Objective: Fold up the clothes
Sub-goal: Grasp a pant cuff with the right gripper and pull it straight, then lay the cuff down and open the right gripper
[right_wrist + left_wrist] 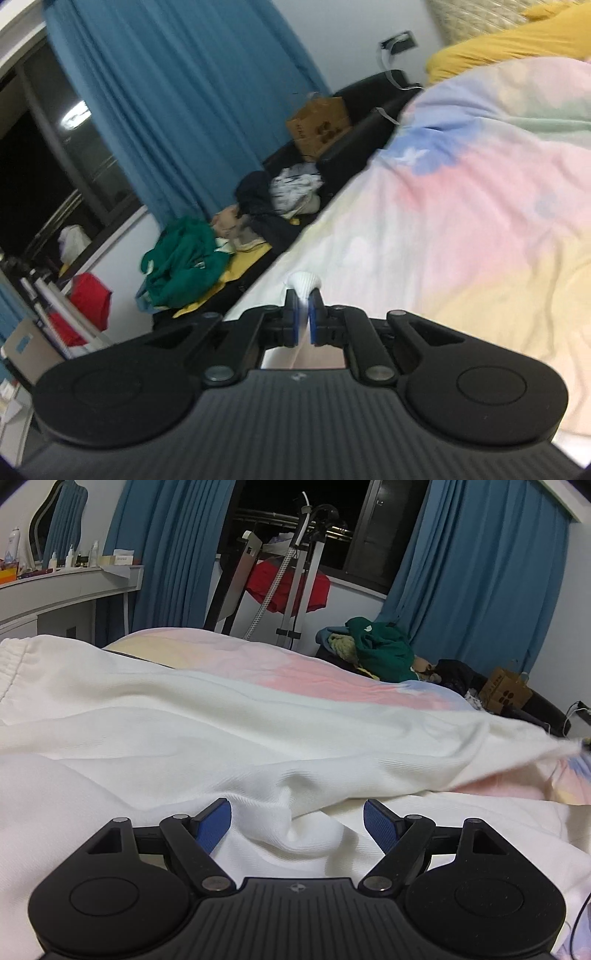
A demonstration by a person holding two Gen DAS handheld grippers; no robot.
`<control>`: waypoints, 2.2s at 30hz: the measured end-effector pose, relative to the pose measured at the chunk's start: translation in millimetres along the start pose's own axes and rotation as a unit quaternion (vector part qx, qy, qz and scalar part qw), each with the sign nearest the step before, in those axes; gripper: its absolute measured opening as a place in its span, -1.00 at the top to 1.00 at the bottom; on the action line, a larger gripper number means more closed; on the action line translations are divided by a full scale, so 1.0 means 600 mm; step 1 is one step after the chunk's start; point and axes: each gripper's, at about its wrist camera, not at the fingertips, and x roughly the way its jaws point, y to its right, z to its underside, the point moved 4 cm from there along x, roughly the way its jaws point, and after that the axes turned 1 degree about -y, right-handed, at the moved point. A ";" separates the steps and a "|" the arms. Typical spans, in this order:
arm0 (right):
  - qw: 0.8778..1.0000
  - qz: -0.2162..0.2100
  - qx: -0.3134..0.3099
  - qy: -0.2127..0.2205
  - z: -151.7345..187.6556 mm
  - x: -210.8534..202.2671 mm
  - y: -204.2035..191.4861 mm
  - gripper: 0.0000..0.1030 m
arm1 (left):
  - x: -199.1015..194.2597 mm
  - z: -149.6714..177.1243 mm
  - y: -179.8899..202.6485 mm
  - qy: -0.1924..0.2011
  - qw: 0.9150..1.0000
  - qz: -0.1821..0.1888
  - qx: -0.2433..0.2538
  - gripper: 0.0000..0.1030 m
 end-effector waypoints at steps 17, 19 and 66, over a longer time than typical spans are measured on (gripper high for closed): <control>0.995 0.074 0.061 -0.030 0.103 -0.047 0.149 0.39 | -0.016 0.018 0.019 -0.020 1.000 0.009 0.018 -0.56; 0.996 0.065 0.062 -0.014 0.108 -0.087 0.136 0.14 | -0.022 0.018 0.019 -0.022 1.000 0.008 0.018 -0.56; 0.982 0.051 0.097 -0.155 0.227 -0.233 0.137 -0.51 | -0.221 0.020 -0.111 -0.084 0.981 -0.032 -0.173 -0.95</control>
